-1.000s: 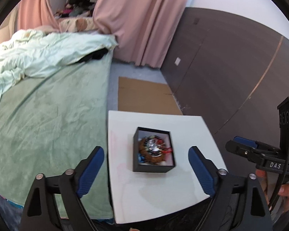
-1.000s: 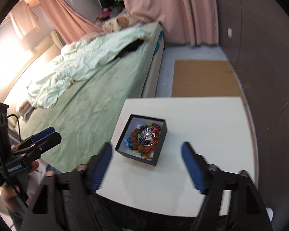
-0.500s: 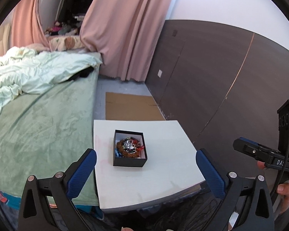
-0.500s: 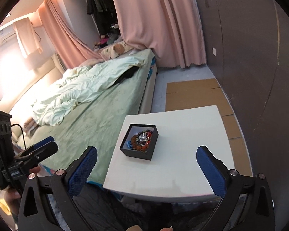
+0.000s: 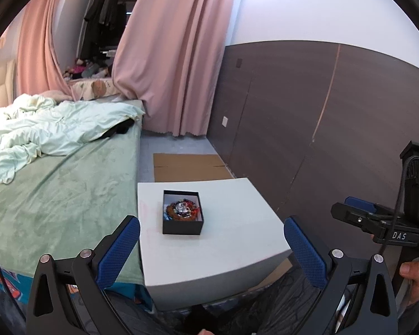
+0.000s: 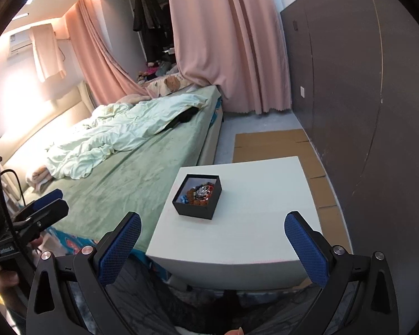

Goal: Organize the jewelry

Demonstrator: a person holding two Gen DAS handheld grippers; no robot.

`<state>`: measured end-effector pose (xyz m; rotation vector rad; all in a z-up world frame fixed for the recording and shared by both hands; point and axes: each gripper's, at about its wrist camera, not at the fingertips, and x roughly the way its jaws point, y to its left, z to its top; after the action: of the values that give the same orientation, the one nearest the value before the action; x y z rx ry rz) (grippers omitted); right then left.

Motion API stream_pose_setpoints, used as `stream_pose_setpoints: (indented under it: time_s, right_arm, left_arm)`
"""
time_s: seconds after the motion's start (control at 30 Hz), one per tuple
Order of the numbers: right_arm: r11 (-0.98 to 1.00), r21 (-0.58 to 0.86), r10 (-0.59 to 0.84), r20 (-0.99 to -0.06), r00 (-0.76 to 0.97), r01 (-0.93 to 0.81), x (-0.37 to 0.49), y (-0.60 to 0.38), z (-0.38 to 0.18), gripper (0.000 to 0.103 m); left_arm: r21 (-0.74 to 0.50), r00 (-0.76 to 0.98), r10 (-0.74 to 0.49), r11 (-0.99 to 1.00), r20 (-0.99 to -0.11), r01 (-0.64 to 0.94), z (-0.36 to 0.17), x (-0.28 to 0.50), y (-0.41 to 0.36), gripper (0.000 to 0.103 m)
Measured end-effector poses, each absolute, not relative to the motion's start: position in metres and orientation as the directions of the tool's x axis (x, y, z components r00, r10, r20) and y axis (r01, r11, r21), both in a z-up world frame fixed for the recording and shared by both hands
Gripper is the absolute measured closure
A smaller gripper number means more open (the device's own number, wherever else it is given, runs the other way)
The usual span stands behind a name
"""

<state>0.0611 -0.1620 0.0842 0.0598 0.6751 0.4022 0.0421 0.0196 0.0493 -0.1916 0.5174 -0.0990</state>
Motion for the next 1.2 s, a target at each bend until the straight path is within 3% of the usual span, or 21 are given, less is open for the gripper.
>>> stream_pose_setpoints:
  time_s: [0.4, 1.2]
  right_arm:
    - [0.96, 0.123, 0.276, -0.569, 0.775, -0.251, 0.02, -0.175, 0.064, 0.0]
    - [0.971, 0.185, 0.232, -0.548, 0.804, -0.154, 0.014, -0.199, 0.048, 0.0]
  left_arm:
    - [-0.178, 0.873, -0.147, 0.982, -0.465, 0.071, 0.032, 0.014, 0.013, 0.0]
    - [-0.134, 0.846, -0.114, 0.99, -0.52, 0.052, 0.021, 0.019, -0.01, 0.0]
